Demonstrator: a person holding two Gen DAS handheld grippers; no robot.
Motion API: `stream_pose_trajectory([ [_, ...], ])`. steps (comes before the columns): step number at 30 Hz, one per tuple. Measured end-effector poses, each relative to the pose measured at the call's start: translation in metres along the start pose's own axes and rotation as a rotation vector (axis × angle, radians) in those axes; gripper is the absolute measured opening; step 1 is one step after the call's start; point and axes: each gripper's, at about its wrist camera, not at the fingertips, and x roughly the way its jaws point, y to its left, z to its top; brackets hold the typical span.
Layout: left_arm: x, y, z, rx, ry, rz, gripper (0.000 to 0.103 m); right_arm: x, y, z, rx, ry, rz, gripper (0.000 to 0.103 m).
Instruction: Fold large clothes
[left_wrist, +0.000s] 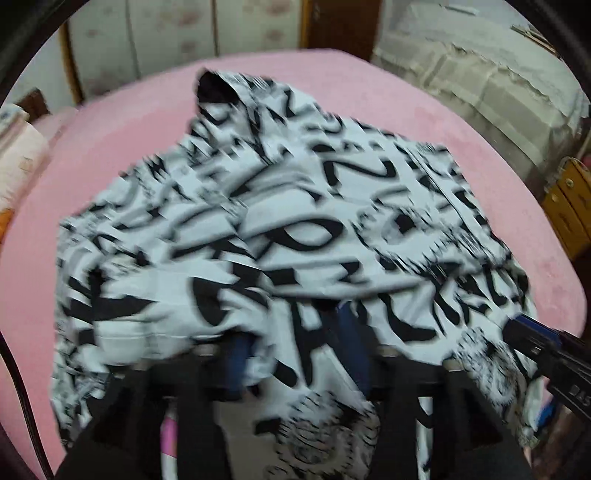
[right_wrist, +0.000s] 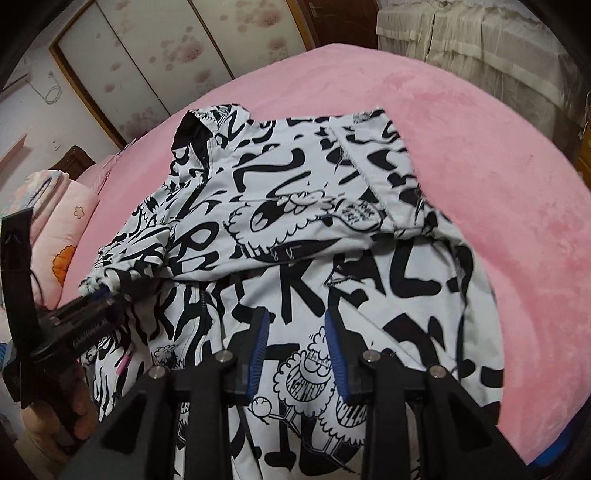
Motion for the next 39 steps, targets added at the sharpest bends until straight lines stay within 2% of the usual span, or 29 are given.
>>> stream_pose_trajectory([
  [1, 0.002, -0.004, 0.000, 0.002, 0.008, -0.009, 0.063, 0.002, 0.001, -0.001, 0.000, 0.006, 0.010, 0.031],
  [4, -0.006, -0.008, -0.001, 0.016, -0.001, -0.018, 0.064, 0.006, 0.006, -0.003, -0.015, 0.020, 0.028, 0.031],
  [7, -0.025, -0.001, -0.001, -0.018, 0.000, -0.055, 0.064, 0.007, 0.016, -0.004, -0.036, 0.019, 0.054, 0.032],
  [9, -0.044, 0.012, -0.005, -0.066, -0.023, -0.135, 0.064, 0.006, 0.025, -0.004, -0.054, 0.014, 0.076, 0.035],
  [11, -0.063, 0.023, -0.010, -0.098, -0.058, -0.168, 0.064, 0.003, 0.036, -0.004, -0.079, 0.002, 0.097, 0.043],
  [13, -0.081, 0.034, -0.014, -0.122, -0.097, -0.169, 0.064, 0.001, 0.053, -0.003, -0.126, -0.010, 0.123, 0.046],
  [15, -0.100, 0.052, -0.024, -0.160, -0.153, -0.134, 0.072, 0.000, 0.069, -0.001, -0.167, -0.014, 0.144, 0.047],
  [17, -0.113, 0.069, -0.032, -0.192, -0.197, -0.053, 0.075, 0.001, 0.091, 0.002, -0.220, -0.019, 0.163, 0.047],
  [18, -0.118, 0.081, -0.037, -0.213, -0.211, 0.018, 0.075, 0.001, 0.104, 0.004, -0.252, -0.024, 0.175, 0.047],
  [21, -0.119, 0.112, -0.049, -0.274, -0.191, 0.131, 0.075, 0.006, 0.142, 0.008, -0.349, -0.028, 0.214, 0.047],
  [27, -0.099, 0.161, -0.081, -0.417, -0.102, 0.151, 0.075, 0.032, 0.209, 0.002, -0.541, 0.019, 0.262, 0.048],
  [29, -0.095, 0.168, -0.090, -0.433, -0.091, 0.161, 0.075, 0.045, 0.224, -0.001, -0.580, 0.058, 0.265, 0.048],
  [32, -0.090, 0.179, -0.100, -0.455, -0.079, 0.162, 0.075, 0.068, 0.242, -0.002, -0.599, 0.095, 0.232, 0.048],
  [39, -0.085, 0.190, -0.108, -0.469, -0.069, 0.163, 0.075, 0.122, 0.269, -0.011, -0.684, 0.167, 0.091, 0.048],
])
